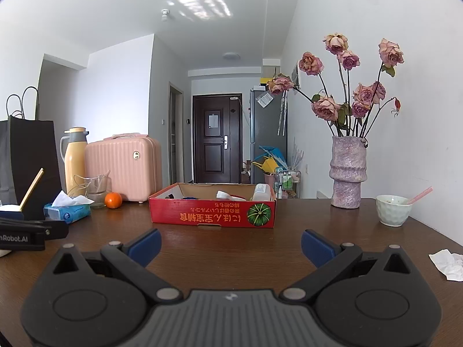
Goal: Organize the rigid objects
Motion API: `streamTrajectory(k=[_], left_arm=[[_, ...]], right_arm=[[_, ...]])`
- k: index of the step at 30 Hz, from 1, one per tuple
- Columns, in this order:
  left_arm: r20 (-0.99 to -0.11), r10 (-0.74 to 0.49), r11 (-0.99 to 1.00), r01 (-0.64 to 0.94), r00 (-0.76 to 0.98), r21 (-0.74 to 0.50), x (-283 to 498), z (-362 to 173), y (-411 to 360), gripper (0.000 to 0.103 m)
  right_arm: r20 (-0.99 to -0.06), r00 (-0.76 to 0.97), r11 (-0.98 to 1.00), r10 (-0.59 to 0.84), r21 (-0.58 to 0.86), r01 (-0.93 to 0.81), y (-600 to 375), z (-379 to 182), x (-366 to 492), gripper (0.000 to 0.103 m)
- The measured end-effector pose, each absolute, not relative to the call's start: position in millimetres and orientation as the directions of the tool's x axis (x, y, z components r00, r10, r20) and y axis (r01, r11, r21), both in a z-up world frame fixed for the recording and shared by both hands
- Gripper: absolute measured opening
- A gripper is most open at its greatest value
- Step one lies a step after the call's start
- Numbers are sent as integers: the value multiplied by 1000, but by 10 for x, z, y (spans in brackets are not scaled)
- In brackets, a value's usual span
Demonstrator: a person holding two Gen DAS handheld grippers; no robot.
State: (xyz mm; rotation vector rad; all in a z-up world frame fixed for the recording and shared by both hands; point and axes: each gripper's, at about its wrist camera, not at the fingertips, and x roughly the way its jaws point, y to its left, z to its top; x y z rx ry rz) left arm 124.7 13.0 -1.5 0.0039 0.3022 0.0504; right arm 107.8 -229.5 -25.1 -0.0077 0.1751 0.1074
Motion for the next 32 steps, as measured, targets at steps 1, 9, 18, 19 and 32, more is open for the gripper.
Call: streamTrajectory(k=[1, 9, 18, 19, 32], left_arm=[[-298, 50, 999, -49, 953, 12, 1245, -16, 129, 103], [-298, 50, 999, -48, 953, 12, 1242, -14, 129, 103], [-298, 47, 999, -46, 953, 12, 1230, -7, 116, 103], [-297, 49, 999, -47, 953, 12, 1231, -8, 116, 103], [-302, 41, 999, -39, 953, 14, 1237, 5, 118, 103]], right_arm=[[-175, 979, 994, 106, 2, -107, -2297, -250, 1078, 103], [-174, 979, 994, 107, 1, -109, -2290, -249, 1081, 103], [-176, 979, 994, 108, -2, -110, -2271, -255, 1085, 103], [-176, 979, 994, 108, -2, -110, -2270, -256, 1085, 103], [-178, 978, 994, 109, -2, -111, -2254, -261, 1088, 103]])
